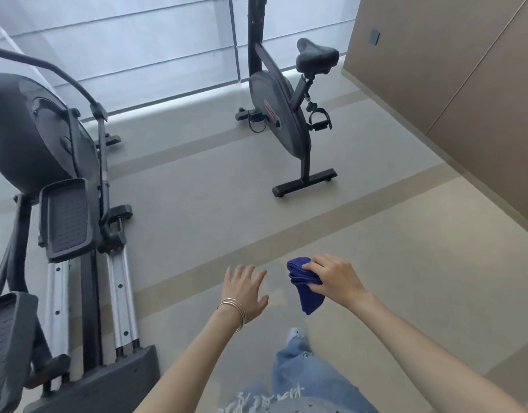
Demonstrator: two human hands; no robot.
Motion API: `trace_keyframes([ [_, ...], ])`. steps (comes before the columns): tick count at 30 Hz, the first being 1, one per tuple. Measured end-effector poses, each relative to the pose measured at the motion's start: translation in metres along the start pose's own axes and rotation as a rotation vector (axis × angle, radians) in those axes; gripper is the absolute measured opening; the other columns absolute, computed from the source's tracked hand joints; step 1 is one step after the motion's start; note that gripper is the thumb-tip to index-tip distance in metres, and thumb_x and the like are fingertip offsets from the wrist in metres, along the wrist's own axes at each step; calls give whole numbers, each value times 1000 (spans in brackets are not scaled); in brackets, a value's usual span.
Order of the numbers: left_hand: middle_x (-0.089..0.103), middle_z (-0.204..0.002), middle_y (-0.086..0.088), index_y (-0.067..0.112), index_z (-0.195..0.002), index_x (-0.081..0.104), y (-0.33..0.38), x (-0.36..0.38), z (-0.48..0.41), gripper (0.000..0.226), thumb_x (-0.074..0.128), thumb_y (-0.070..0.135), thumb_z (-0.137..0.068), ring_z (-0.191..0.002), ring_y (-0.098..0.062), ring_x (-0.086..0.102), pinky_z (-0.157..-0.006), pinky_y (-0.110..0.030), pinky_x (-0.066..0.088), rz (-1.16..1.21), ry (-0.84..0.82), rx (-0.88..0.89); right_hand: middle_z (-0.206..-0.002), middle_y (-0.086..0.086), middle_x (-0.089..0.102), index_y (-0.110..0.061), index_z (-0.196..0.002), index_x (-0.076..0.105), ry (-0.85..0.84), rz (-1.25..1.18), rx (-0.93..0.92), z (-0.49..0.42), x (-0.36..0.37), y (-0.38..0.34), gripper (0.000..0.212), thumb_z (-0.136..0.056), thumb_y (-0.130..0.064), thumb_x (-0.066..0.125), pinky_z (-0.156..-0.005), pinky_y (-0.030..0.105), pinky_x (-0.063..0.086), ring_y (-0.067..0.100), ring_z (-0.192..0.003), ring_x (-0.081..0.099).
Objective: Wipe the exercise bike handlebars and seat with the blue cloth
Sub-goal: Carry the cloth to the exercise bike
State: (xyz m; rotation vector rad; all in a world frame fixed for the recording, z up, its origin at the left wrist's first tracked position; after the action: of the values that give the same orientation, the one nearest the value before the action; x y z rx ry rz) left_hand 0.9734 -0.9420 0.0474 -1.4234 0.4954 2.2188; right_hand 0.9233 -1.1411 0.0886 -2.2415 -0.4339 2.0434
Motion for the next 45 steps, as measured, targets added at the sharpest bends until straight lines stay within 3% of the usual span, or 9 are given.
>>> trace_keyframes([
  [13, 26, -152, -5, 29, -146, 20, -46, -59, -130, 64, 40, 52, -89, -140, -29, 20, -117, -47, 11, 54, -27, -96, -68, -1, 63, -15, -81, 72, -37, -80, -29, -152, -1, 80, 34, -49, -15, 86, -48, 18, 38, 19, -58, 60],
  [20, 24, -154, -5, 29, -146, 19, -118, -116, -236, 65, 40, 52, -89, -141, -29, 18, -117, -48, 12, 34, 31, -56, -87, 4, 65, -15, -102, 70, -54, -168, 106, -278, 11, 102, 31, -71, -19, 74, -62, 33, 49, 24, -84, 61],
  [26, 22, -154, -5, 29, -146, 18, -179, -179, -314, 64, 39, 50, -90, -142, -30, 16, -117, -49, 10, 25, 70, -7, -83, 0, 65, -16, -97, 70, 26, -147, 104, -380, 5, 103, 33, -65, -16, 78, -55, 25, 45, 21, -78, 62],
  [33, 22, -154, -5, 32, -146, 18, -224, -202, -377, 63, 40, 50, -90, -143, -30, 15, -117, -49, 9, 17, 27, -7, -73, -2, 65, -17, -87, 73, -16, 3, -50, -461, 7, 116, 36, -53, -21, 87, -62, 30, 51, 19, -61, 61],
  [45, 23, -153, -6, 30, -145, 21, -250, -291, -551, 63, 41, 49, -89, -142, -31, 16, -116, -49, 9, 36, 85, -40, -72, -1, 67, -17, -87, 74, -51, -13, -72, -641, 2, 222, 35, -55, -20, 87, -63, 32, 51, 21, -63, 63],
])
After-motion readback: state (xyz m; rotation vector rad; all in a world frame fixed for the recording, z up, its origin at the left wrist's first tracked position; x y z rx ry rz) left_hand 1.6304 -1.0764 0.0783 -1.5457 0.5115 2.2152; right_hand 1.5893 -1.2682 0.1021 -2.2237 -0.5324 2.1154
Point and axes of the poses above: each hand's wrist, its own z-axis away from the middle knuckle, its own x-axis out of the palm, y = z × x, the point moved 4 cm from there along -z, towards the middle knuckle
